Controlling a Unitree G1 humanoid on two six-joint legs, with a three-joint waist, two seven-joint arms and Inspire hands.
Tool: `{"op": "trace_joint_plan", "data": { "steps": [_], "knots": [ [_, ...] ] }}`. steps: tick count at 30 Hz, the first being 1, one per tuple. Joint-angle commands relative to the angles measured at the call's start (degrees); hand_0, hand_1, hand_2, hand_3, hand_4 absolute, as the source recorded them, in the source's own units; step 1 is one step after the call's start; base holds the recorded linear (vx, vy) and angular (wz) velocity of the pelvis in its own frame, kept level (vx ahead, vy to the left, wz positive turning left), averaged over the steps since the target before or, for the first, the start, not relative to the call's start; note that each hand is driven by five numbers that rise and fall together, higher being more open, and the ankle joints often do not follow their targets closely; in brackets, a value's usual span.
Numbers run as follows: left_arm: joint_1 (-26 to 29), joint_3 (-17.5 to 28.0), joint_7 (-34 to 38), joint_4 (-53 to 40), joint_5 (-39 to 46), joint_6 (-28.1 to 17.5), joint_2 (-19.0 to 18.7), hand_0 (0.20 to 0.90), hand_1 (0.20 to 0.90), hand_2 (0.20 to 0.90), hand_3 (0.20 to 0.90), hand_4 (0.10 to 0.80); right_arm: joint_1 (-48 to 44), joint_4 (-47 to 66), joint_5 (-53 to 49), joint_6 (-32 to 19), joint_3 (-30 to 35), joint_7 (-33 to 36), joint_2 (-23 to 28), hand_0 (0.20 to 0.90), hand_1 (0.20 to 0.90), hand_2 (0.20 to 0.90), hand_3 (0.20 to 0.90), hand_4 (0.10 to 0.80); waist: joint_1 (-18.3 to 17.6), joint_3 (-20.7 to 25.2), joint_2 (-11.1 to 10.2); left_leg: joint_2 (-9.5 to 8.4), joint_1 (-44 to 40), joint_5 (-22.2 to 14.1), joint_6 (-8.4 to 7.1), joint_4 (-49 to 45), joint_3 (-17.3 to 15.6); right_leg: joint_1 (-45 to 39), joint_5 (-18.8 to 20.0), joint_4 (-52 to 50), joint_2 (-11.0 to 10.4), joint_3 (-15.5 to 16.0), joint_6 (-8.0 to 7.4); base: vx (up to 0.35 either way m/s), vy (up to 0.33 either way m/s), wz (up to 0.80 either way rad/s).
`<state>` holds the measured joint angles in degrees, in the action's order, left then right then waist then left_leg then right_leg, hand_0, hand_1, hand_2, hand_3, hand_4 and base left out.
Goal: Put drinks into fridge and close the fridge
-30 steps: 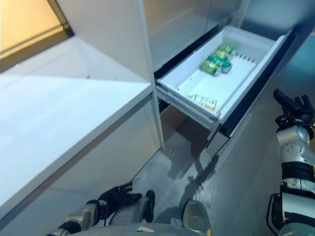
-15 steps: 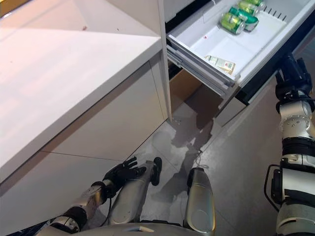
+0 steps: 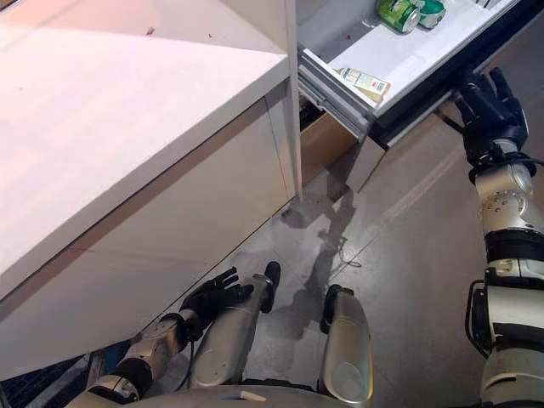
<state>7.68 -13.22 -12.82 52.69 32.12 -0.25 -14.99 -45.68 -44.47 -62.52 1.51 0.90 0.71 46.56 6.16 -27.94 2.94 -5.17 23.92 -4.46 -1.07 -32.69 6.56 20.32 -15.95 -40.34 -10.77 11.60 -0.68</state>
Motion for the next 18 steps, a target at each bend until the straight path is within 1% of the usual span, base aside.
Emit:
{"op": "trace_joint_plan", "data": {
  "steps": [1, 4, 10, 12, 13, 18],
  "knots": [
    [-7.96, -1.61, -0.21, -0.10, -2.74, -0.46, -4.90, 0.900, 0.900, 0.900, 0.900, 0.800, -12.10, 6.02, 3.32, -0.49, -9.21, -8.50, -1.92, 0.900, 0.900, 0.900, 0.900, 0.800, 6.96, 2.01, -0.78, -2.92, -6.81, -7.46, 5.35, 3.71, -3.42, -3.43, -0.30, -0.68, 1.05, 3.61, 1.83, 0.131, 0.011, 0.32],
    [-8.27, -1.30, -0.34, 0.49, -3.54, -0.12, -5.13, 0.900, 0.900, 0.900, 0.900, 0.800, -13.08, 4.52, 4.04, -0.81, -9.61, -7.09, -1.97, 0.900, 0.900, 0.900, 0.900, 0.800, 7.58, 2.30, -0.73, -2.79, -8.06, -7.18, 5.14, 4.98, -2.86, -5.20, 0.08, 0.96, 0.67, 4.29, 1.49, 0.125, 0.005, 0.22],
    [-8.69, -1.07, -1.11, 0.80, -4.53, -0.22, -5.56, 0.900, 0.900, 0.900, 0.900, 0.800, -13.88, 2.61, 4.24, -1.41, -9.32, -4.72, -1.55, 0.900, 0.900, 0.900, 0.900, 0.800, 8.04, 2.73, -0.81, -2.61, -9.67, -7.05, 5.03, 6.43, -2.59, -7.36, 0.89, 3.52, 0.58, 4.72, 0.89, 0.080, -0.013, 0.17],
    [-8.76, -1.23, -1.33, 0.51, -5.02, -0.21, -5.75, 0.900, 0.900, 0.900, 0.900, 0.800, -13.26, 2.51, 4.53, -1.69, -8.96, -3.84, -1.46, 0.900, 0.900, 0.900, 0.900, 0.800, 7.90, 2.96, -0.99, -2.48, -10.36, -6.78, 5.06, 7.31, -2.57, -8.08, 1.64, 4.96, 0.78, 4.72, 0.56, 0.023, -0.037, 0.16],
    [-8.73, -1.24, -1.48, 0.35, -5.42, -0.32, -5.87, 0.900, 0.900, 0.900, 0.900, 0.800, -12.99, 2.69, 4.96, -1.94, -8.72, -3.02, -1.43, 0.900, 0.900, 0.900, 0.900, 0.800, 7.79, 2.94, -0.90, -2.17, -10.12, -5.20, 5.22, 8.04, -2.95, -8.10, 3.41, 6.31, 0.82, 5.37, 0.85, -0.043, -0.032, 0.20],
    [-8.45, -1.34, -1.86, 0.19, -5.79, -0.72, -6.44, 0.900, 0.900, 0.900, 0.900, 0.800, -10.59, 4.12, 3.40, -3.84, -7.62, -1.18, -1.90, 0.900, 0.900, 0.900, 0.900, 0.800, 6.38, 3.29, -1.75, -1.34, -11.35, -5.22, 5.19, 9.17, -4.23, -9.20, 5.24, 9.99, 1.89, 4.13, -0.03, -0.032, -0.062, 0.05]
  ]
}}
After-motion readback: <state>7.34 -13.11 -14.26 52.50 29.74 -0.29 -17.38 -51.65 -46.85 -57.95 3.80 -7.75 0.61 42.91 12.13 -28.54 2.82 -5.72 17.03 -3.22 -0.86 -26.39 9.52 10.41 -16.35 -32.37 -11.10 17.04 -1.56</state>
